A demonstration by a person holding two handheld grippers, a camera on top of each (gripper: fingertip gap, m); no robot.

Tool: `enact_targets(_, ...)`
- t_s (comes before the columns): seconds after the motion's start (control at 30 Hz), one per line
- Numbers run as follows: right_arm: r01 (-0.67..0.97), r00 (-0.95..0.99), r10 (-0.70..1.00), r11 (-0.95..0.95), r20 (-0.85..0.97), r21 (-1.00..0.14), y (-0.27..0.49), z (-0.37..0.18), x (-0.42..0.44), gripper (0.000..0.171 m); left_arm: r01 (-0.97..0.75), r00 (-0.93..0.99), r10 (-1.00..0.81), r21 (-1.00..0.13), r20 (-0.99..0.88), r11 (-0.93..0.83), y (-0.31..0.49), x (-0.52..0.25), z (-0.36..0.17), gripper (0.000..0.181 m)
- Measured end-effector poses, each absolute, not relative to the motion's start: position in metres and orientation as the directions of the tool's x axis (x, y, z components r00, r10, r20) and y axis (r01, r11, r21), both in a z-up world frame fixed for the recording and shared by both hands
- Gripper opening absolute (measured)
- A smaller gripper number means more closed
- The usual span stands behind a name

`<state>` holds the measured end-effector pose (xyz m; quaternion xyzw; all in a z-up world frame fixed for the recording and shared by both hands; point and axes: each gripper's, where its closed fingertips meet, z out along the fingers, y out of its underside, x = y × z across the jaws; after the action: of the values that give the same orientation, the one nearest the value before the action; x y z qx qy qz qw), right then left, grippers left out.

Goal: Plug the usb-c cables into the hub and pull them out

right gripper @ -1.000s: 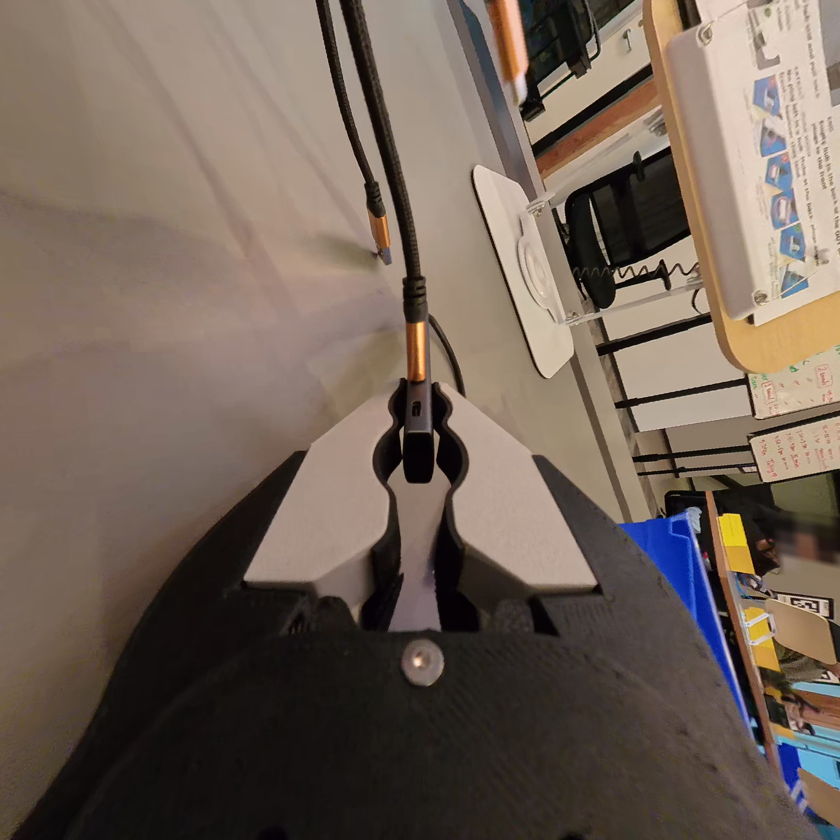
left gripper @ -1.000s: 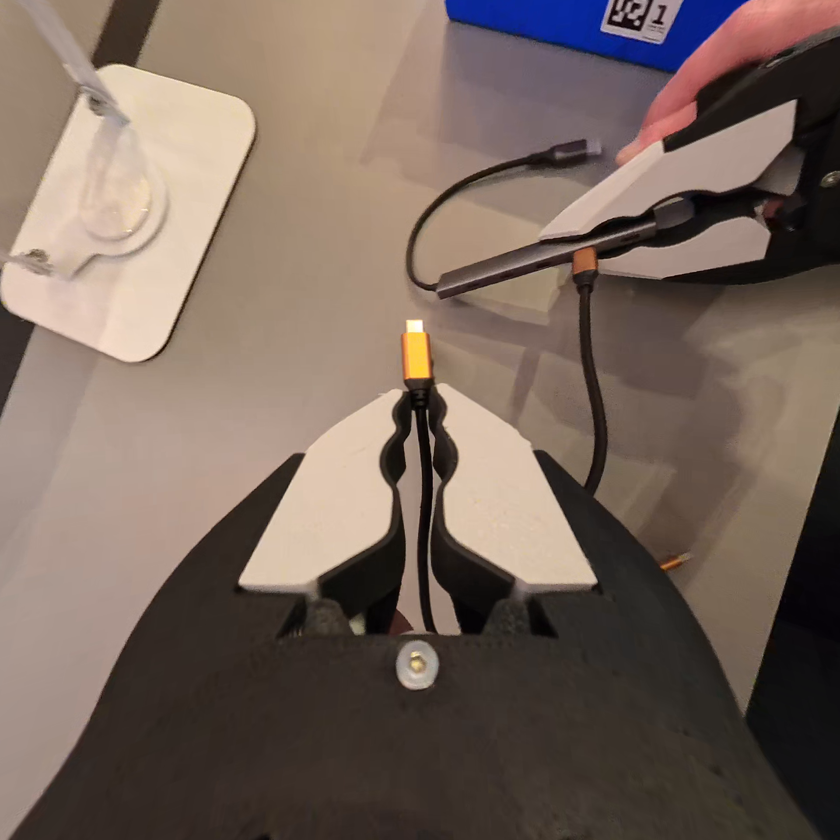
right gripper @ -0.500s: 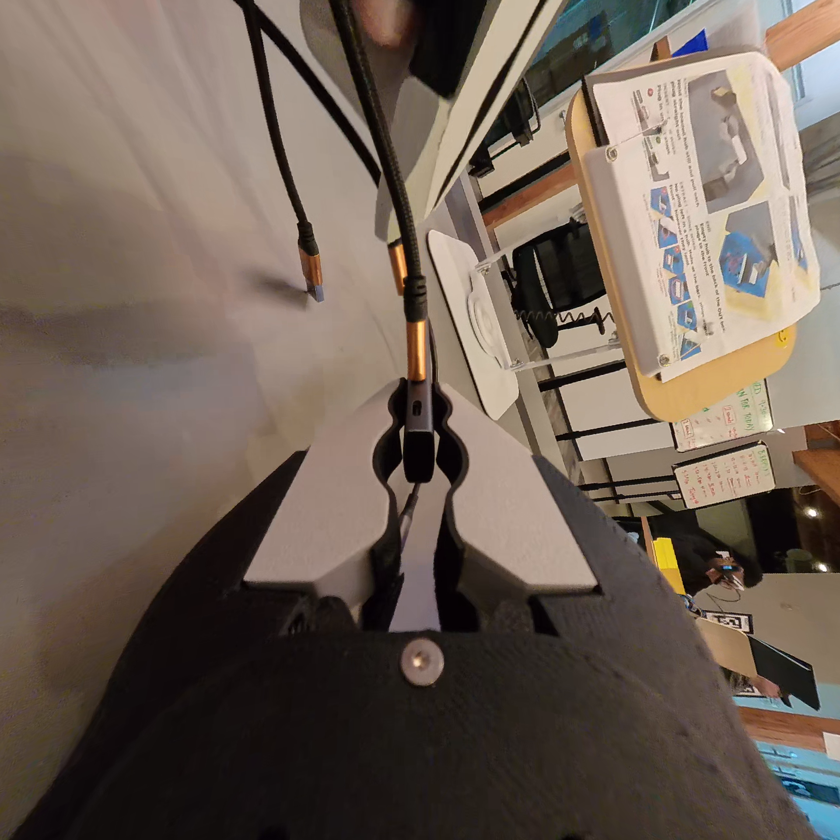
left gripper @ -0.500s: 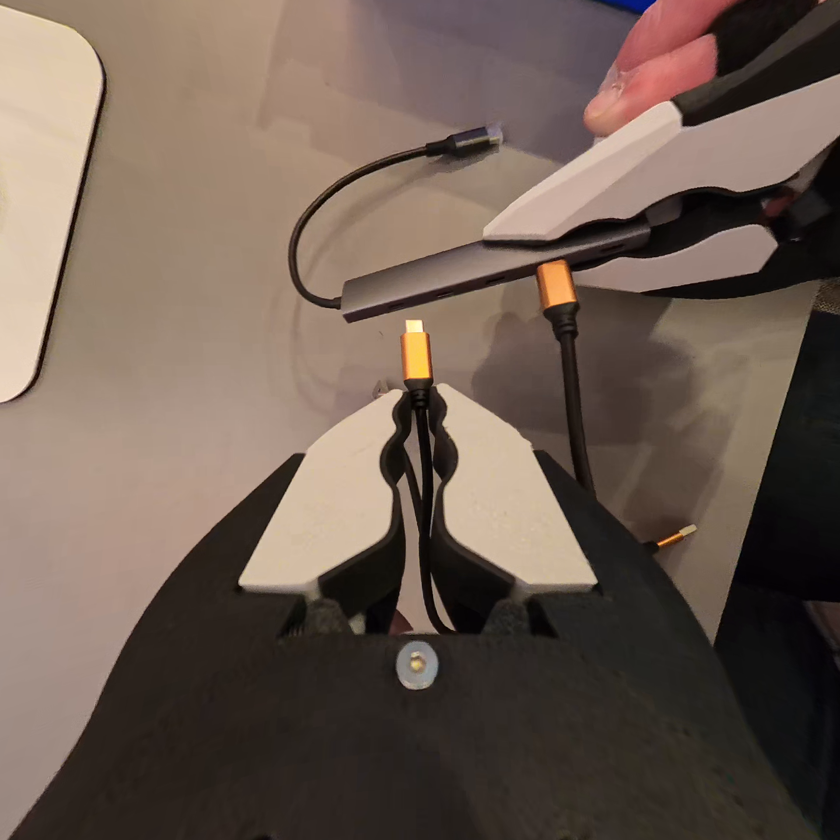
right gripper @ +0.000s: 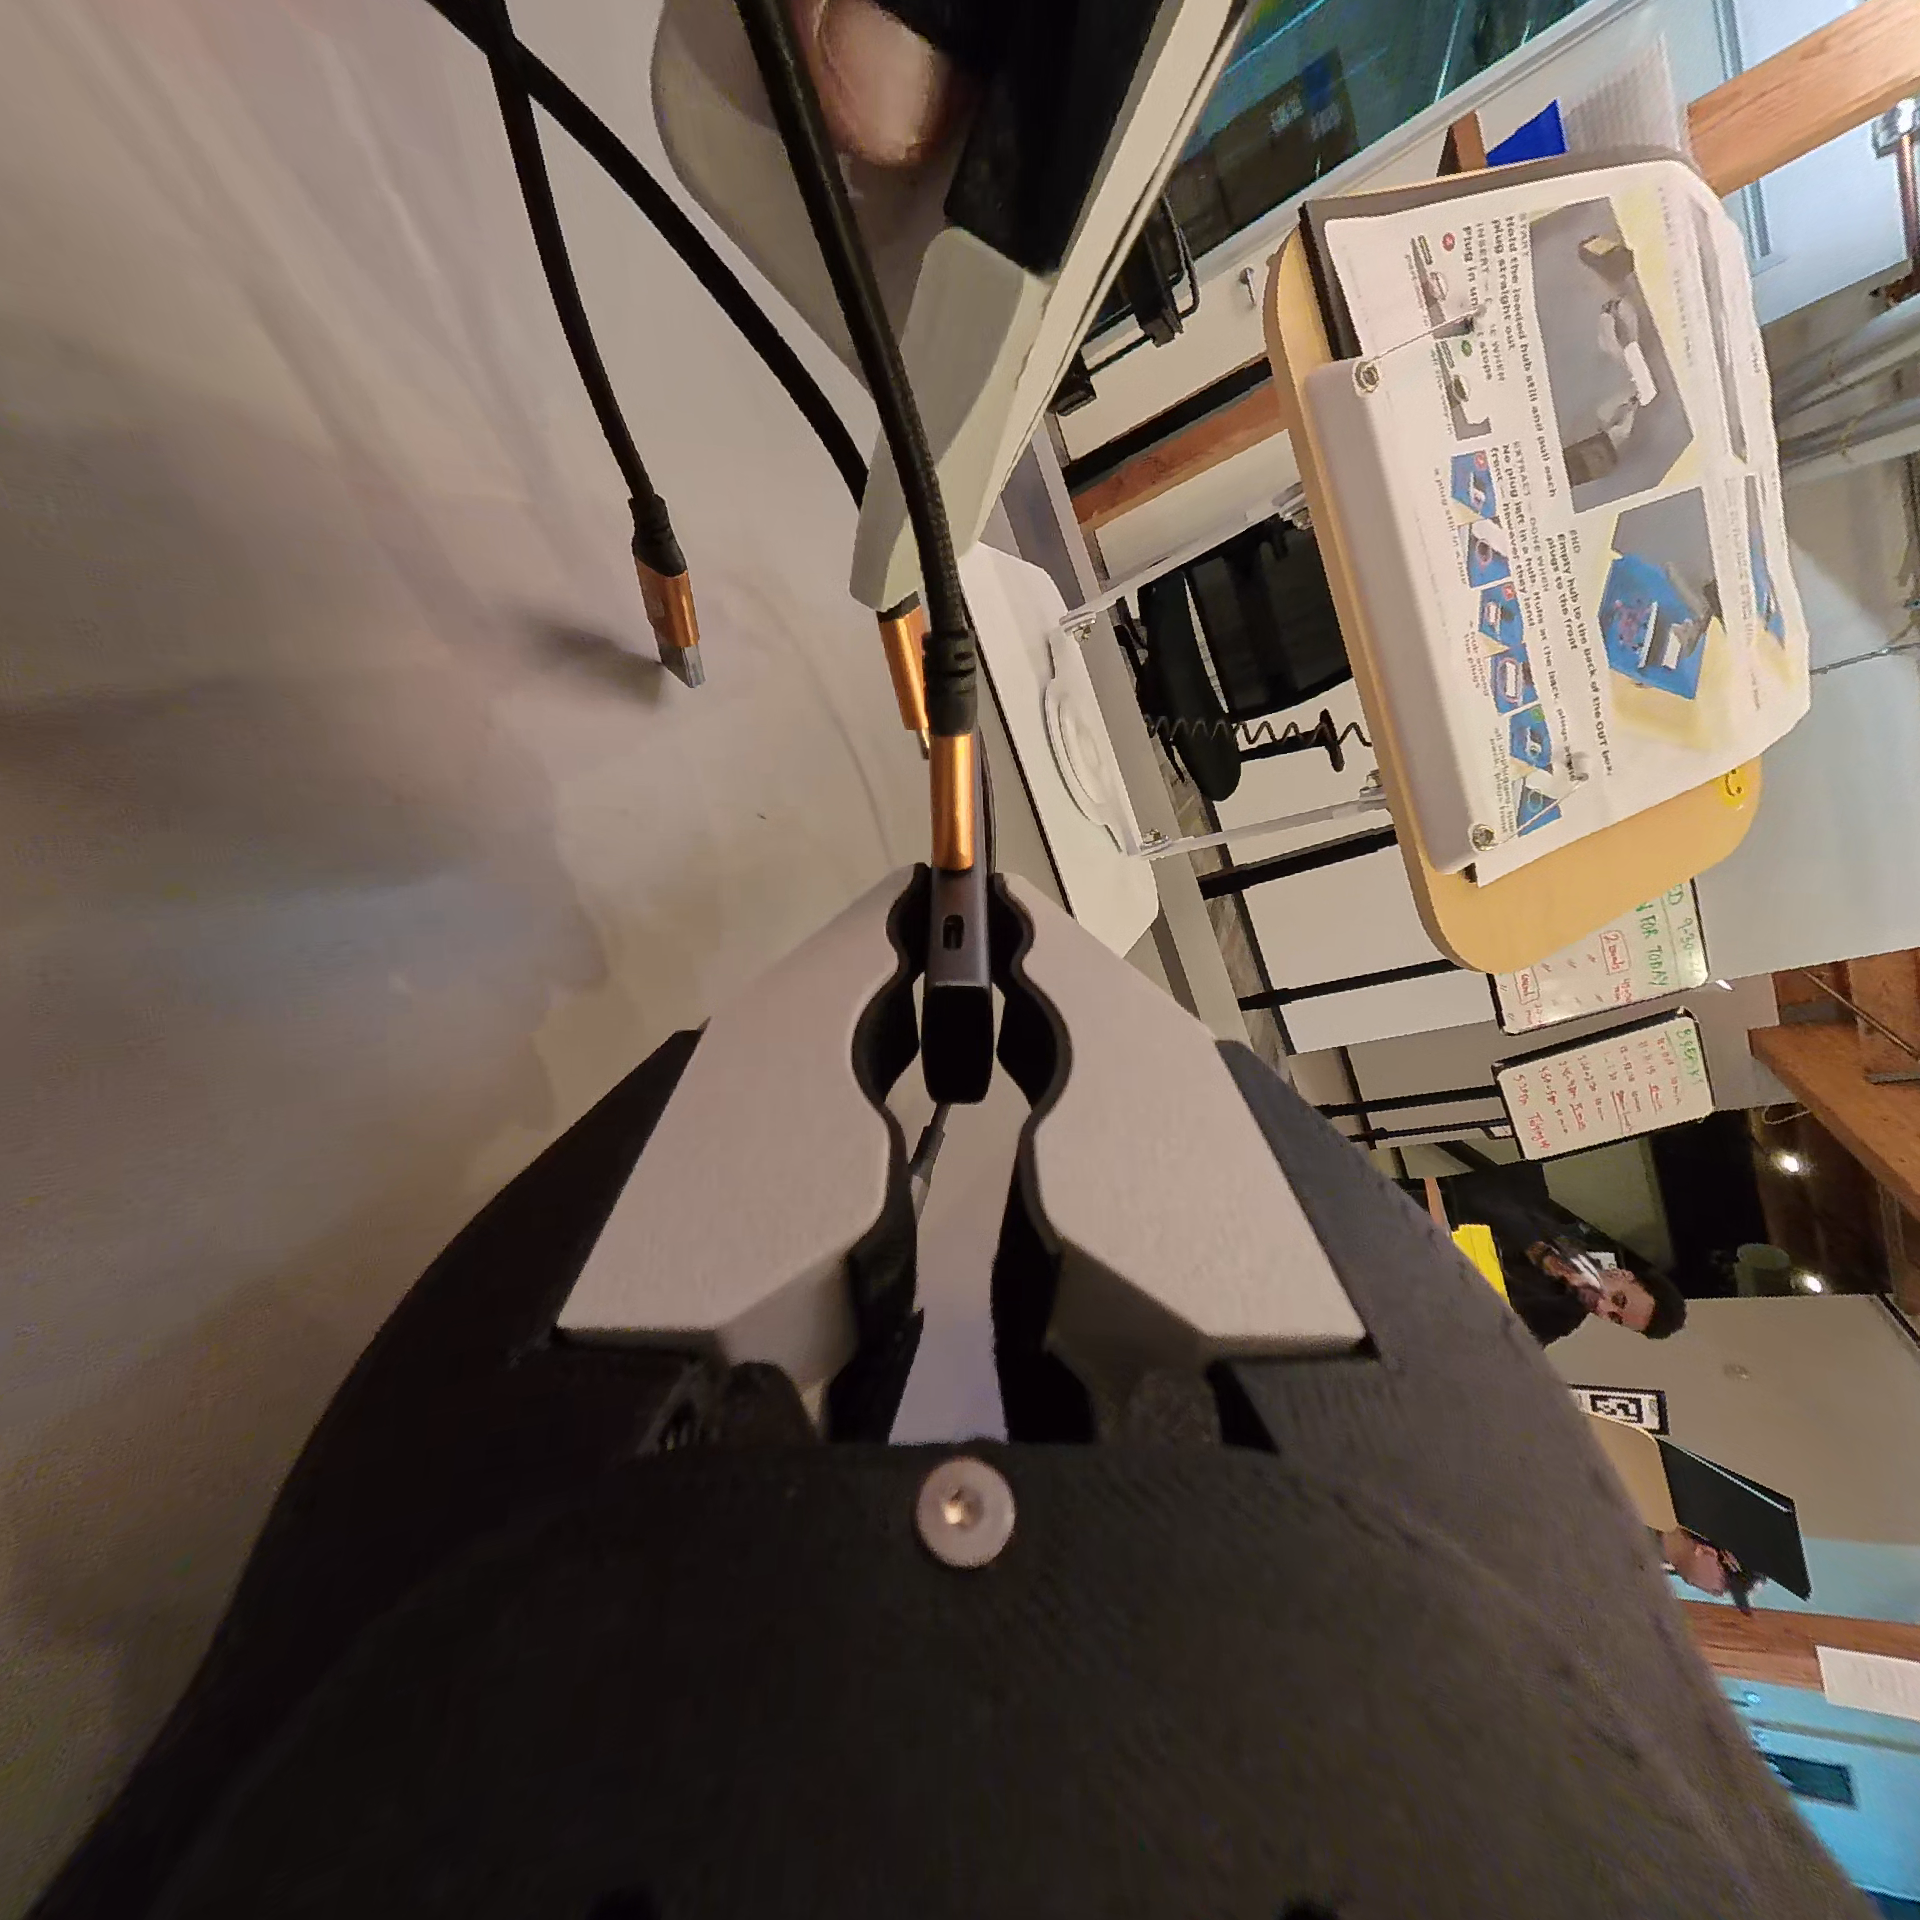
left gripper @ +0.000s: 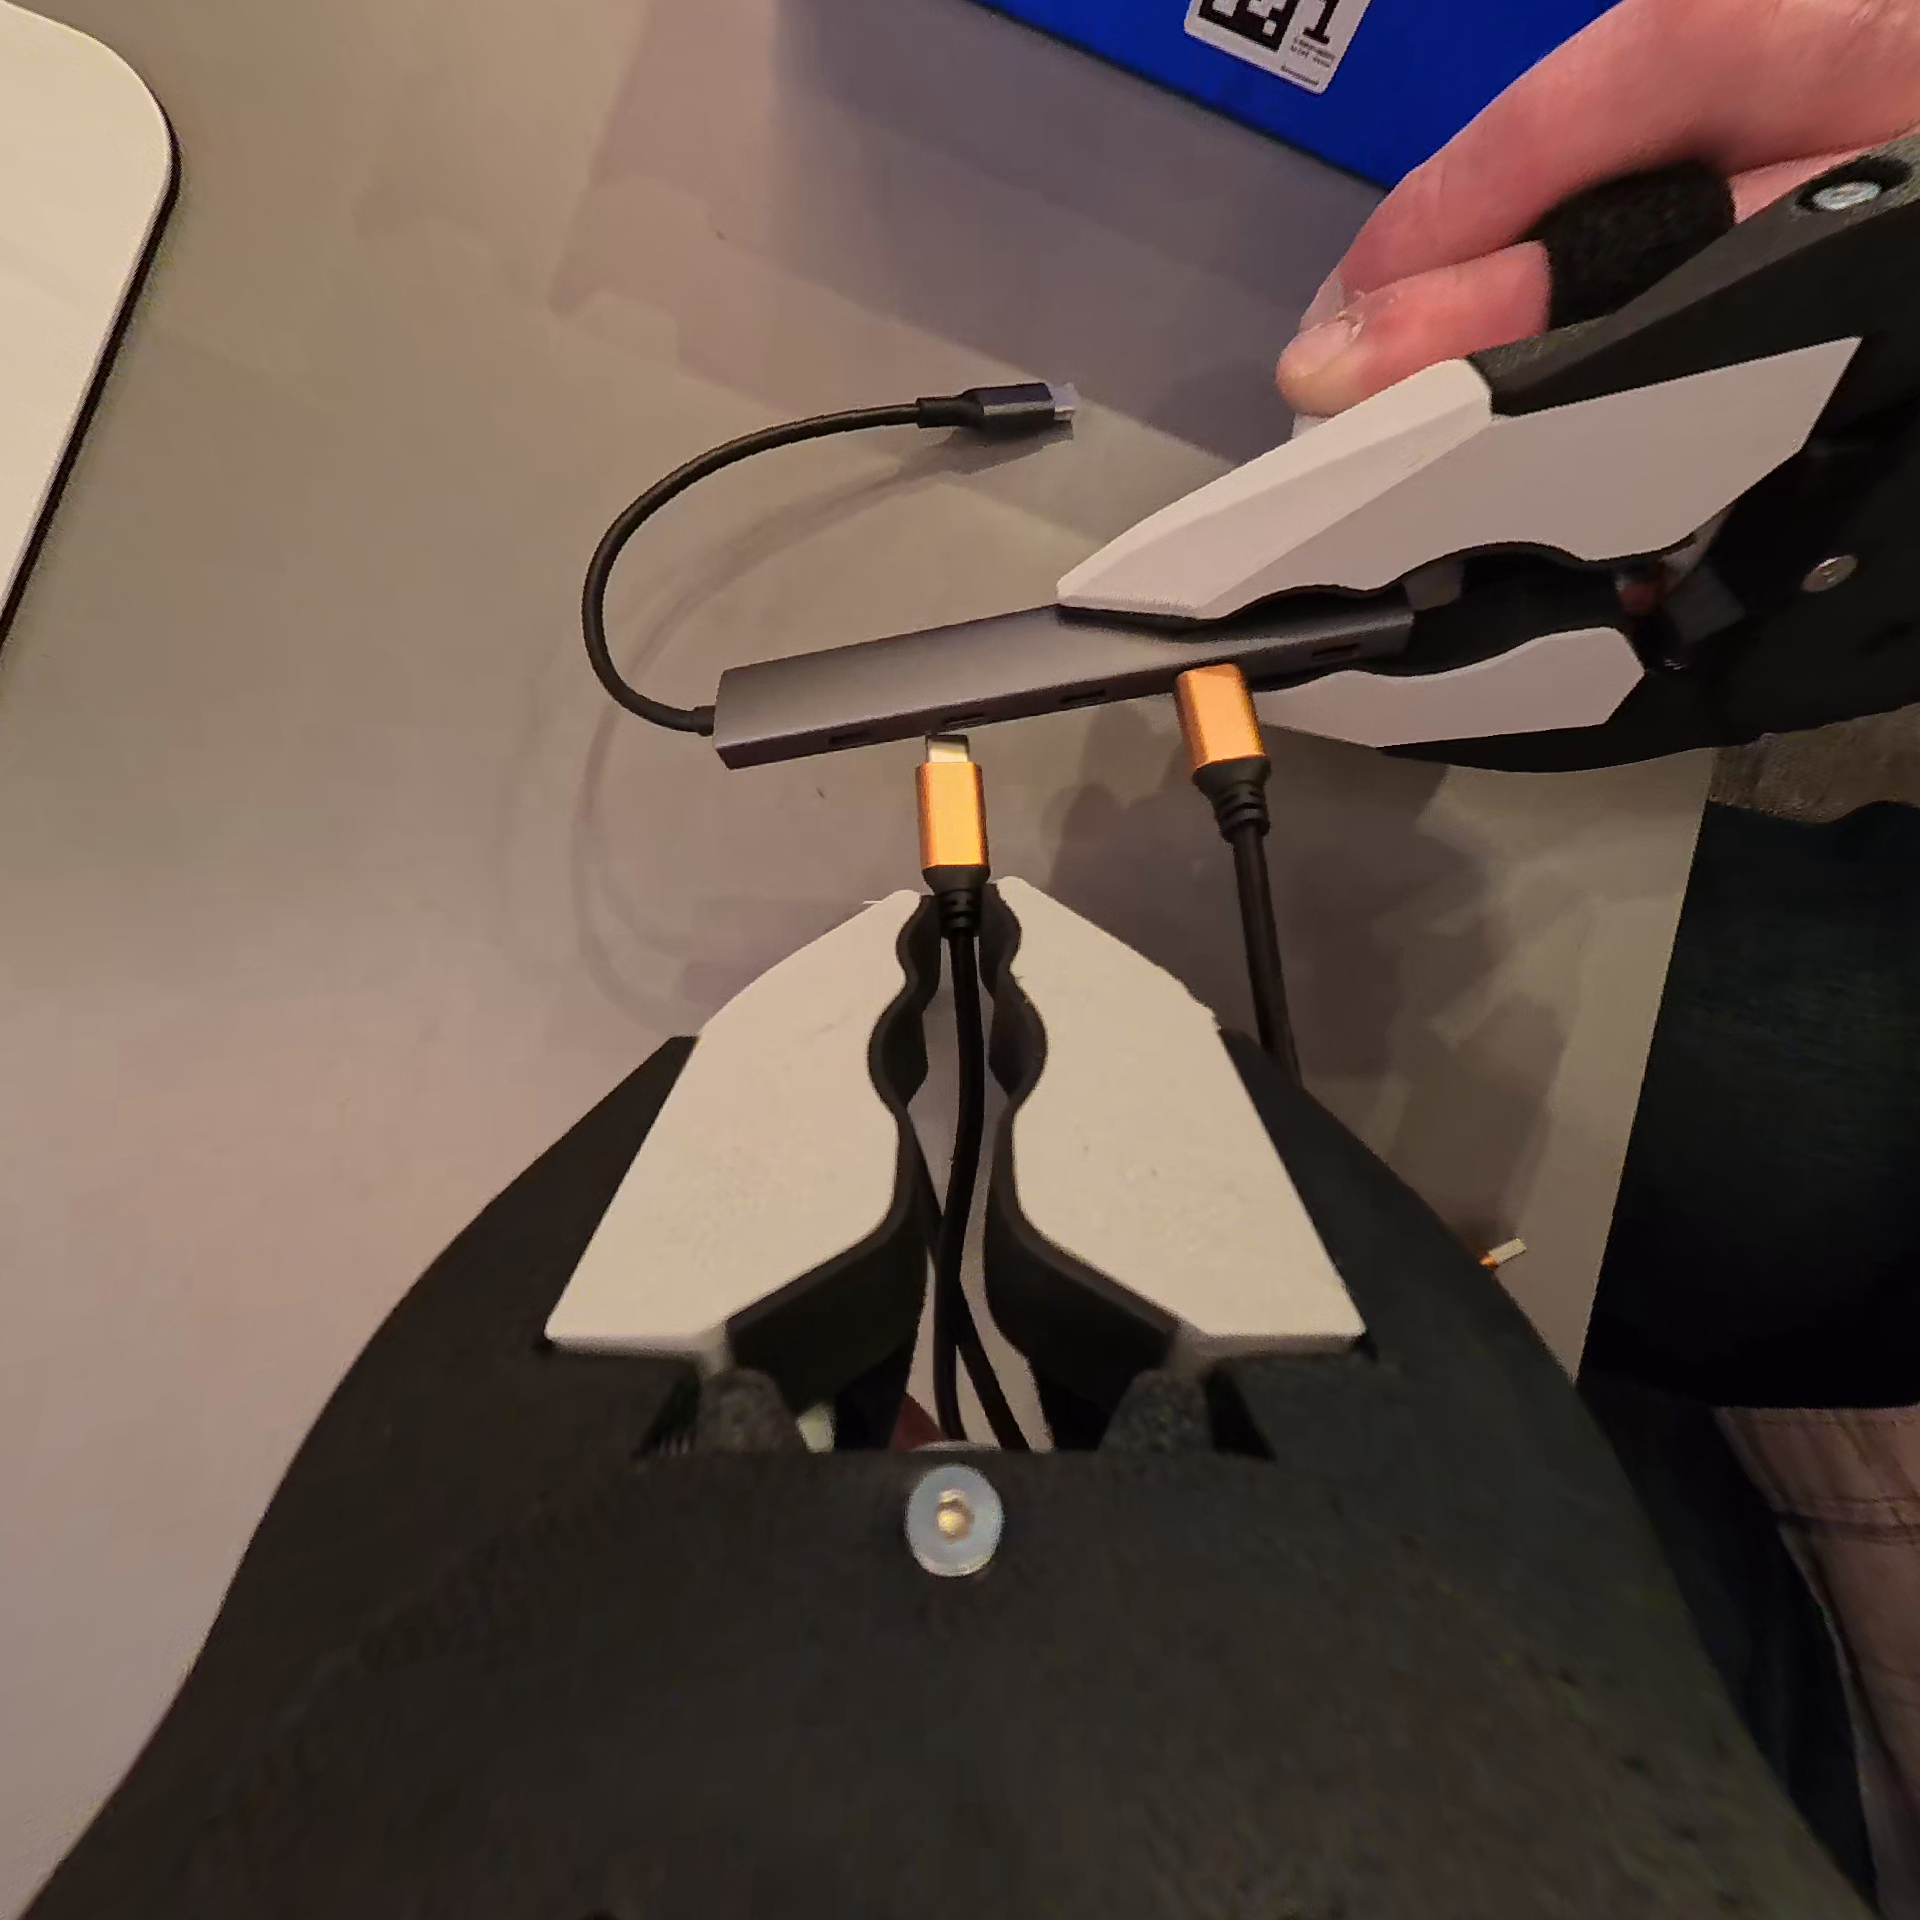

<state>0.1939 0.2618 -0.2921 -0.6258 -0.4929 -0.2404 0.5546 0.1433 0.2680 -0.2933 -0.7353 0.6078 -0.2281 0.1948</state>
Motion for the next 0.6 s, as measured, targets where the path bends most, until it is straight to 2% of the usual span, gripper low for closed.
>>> enact_targets(0.17, 0.894, 0.379, 0.348, 0.104, 0.858, -0.437, 0.262, -0.2953, 0.1932, 0.006, -0.785, 0.164, -0.979, -0.584, 0.124, -0.206, 0.2674, 0.1449, -0.2914, 0.007)
enact_targets(0.6, 0.904, 0.367, 0.319, 0.101, 0.874, -0.416, 0.2629, -0.2944, 0.1935, 0.006, -0.8, 0.179, -0.973, -0.555, 0.144, -0.229, 0.2684, 0.1445, -0.292, 0.007)
